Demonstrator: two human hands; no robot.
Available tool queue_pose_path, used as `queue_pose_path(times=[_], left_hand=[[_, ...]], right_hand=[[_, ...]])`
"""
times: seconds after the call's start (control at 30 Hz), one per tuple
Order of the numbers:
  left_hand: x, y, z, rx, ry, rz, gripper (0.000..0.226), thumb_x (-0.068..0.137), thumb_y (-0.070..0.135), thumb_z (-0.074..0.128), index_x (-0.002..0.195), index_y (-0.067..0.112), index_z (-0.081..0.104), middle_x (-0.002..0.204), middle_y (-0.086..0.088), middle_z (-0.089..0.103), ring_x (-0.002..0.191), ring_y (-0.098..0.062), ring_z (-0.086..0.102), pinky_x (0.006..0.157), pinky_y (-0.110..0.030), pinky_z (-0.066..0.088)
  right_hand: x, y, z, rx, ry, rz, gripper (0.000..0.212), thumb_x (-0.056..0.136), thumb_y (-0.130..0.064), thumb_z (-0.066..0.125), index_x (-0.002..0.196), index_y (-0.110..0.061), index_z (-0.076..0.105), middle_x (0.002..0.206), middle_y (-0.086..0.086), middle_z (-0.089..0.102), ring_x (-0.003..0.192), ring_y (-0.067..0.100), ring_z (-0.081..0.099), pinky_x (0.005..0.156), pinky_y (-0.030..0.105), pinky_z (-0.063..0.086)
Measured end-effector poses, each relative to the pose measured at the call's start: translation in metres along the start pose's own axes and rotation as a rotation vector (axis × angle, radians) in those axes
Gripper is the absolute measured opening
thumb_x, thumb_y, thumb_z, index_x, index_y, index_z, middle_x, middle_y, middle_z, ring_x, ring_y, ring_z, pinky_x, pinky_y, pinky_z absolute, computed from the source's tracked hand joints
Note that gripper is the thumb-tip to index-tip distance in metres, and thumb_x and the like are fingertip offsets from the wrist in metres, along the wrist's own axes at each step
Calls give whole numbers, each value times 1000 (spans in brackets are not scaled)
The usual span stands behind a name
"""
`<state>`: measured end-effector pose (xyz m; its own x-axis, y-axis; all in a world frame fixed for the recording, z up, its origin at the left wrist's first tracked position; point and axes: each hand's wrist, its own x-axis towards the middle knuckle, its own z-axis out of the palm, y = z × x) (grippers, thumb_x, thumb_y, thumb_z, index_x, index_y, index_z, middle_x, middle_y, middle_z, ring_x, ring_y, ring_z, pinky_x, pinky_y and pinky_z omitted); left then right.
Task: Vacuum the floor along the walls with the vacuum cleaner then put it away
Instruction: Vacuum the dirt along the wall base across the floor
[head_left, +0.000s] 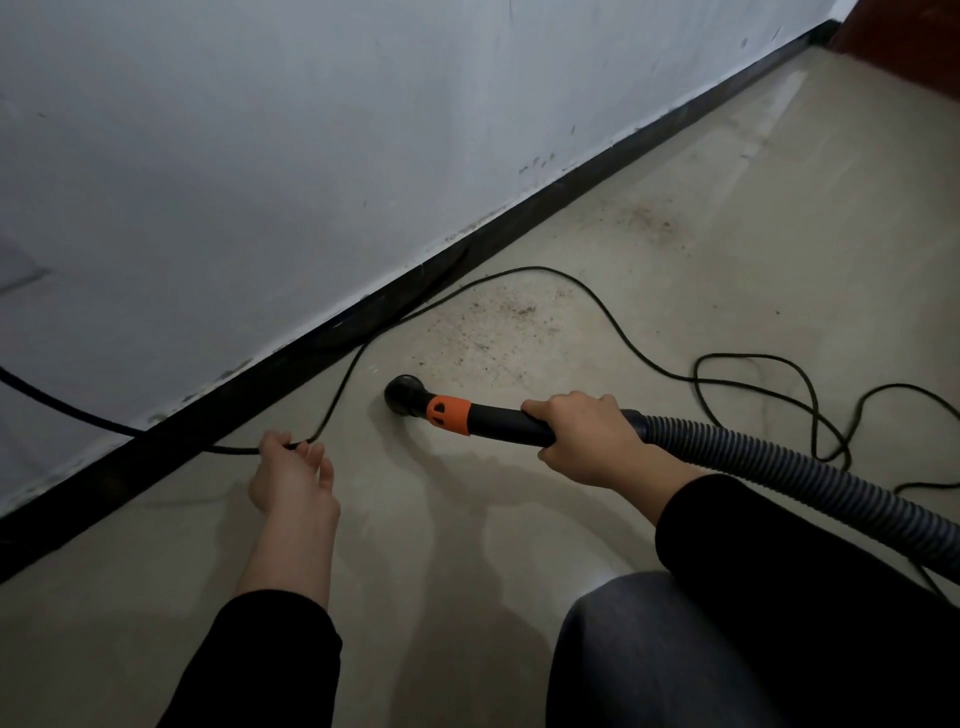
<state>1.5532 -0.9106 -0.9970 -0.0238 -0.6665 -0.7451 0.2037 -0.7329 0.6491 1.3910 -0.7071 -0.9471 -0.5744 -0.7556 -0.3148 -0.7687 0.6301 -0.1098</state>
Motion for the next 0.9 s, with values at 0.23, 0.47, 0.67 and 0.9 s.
queue_pose_path(times=[0.23, 0.47, 0.67, 0.9], left_hand=[[-8, -19, 10, 69, -33, -87, 15, 96, 22, 54, 94, 8, 52, 73, -4, 49, 60, -10, 48, 46, -15, 42], [-43, -81, 43, 486, -409, -278, 29, 97, 33, 56, 87, 6, 58, 84, -6, 63, 64, -14, 54, 51, -22, 41], [-38, -91, 57, 513, -501, -291, 43, 95, 47, 55, 111, 9, 64, 99, -3, 72, 75, -11, 60, 53, -21, 39], [-30, -91, 60, 458, -508, -271, 41, 92, 42, 63, 115, 8, 64, 95, -3, 71, 74, -10, 59, 53, -21, 38]], right_hand=[[-5, 3, 2, -6, 6, 14, 22, 84, -13, 52, 102, -25, 51, 74, -6, 43, 81, 24, 46, 80, 40, 35], [-4, 1, 6, -3, 5, -1, 21, 85, -15, 55, 104, -25, 51, 80, -4, 50, 84, 26, 51, 75, 38, 32], [3, -7, 9, -20, 2, 23, 23, 88, -18, 56, 110, -22, 49, 95, 0, 55, 95, 27, 53, 79, 41, 34], [12, -23, 17, -60, 39, 46, 29, 91, -20, 56, 119, -20, 46, 107, 4, 57, 102, 28, 50, 82, 42, 33]])
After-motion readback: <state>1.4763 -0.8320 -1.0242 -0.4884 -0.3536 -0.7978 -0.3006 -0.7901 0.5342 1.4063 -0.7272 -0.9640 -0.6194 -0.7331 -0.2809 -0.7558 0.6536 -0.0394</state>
